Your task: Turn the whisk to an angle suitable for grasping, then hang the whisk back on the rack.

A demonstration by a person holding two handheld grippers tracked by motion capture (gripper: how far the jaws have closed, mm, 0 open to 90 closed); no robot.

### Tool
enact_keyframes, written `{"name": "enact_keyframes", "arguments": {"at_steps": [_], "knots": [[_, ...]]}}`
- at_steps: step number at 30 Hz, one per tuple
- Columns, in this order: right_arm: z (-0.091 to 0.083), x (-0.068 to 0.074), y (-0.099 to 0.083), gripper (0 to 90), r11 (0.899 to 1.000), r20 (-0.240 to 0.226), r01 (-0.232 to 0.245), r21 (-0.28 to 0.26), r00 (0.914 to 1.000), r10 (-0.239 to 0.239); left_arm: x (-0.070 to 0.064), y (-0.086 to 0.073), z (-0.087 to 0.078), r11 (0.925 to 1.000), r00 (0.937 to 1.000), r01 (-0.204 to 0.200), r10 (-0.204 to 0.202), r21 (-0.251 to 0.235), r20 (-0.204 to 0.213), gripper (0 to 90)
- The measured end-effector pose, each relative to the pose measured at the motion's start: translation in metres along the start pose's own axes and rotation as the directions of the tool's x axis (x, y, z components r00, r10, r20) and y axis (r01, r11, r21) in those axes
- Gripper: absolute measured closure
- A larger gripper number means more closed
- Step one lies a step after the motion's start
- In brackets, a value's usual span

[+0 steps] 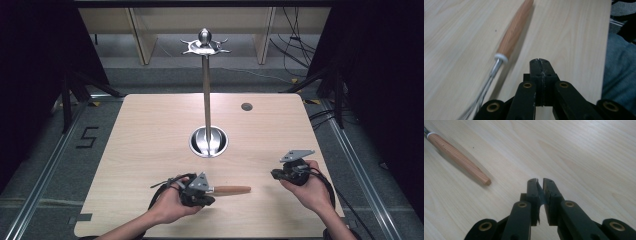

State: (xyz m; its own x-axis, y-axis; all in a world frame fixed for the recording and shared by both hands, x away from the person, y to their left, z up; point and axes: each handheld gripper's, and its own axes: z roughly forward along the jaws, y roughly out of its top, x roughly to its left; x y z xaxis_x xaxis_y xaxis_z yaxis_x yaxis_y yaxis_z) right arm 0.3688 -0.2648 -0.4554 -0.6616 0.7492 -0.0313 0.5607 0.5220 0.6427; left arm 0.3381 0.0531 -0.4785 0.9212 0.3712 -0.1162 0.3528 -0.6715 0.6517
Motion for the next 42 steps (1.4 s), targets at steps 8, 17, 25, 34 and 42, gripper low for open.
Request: {"name": "enact_keyframes", "arguments": {"at_steps": [8, 17, 25, 34, 42], "knots": [[0.000, 0.002, -0.002, 82.5, 0.997, -0.025, -0.034, 0.072, 0.9990, 0.036, 0.012, 0.024, 0.028, 0.9980, 0.9985, 0.020, -0.017, 0.060, -0.053, 89.0], [0.000, 0.001, -0.003, 81.2, 0.995, -0.025, -0.065, 0.072, 0.9974, 0.067, 0.023, 0.031, 0.031, 0.9972, 0.9937, -0.015, 0.023, 0.074, -0.110, 89.0], [0.001, -0.008, -0.011, 77.8, 0.993, -0.006, -0.107, 0.044, 0.9942, 0.108, 0.037, 0.039, 0.021, 0.9993, 0.9906, -0.033, 0.035, 0.019, -0.132, 80.4], [-0.005, -0.023, -0.021, 71.8, 0.985, 0.010, -0.172, 0.032, 0.9852, 0.171, 0.053, 0.040, 0.004, 0.9952, 0.9864, -0.073, 0.081, 0.066, -0.143, 46.0], [-0.006, -0.016, -0.013, 69.9, 0.985, 0.012, -0.170, 0.018, 0.9855, 0.169, 0.057, 0.034, -0.005, 0.9959, 0.9851, -0.061, 0.071, 0.066, -0.157, 38.8]]}}
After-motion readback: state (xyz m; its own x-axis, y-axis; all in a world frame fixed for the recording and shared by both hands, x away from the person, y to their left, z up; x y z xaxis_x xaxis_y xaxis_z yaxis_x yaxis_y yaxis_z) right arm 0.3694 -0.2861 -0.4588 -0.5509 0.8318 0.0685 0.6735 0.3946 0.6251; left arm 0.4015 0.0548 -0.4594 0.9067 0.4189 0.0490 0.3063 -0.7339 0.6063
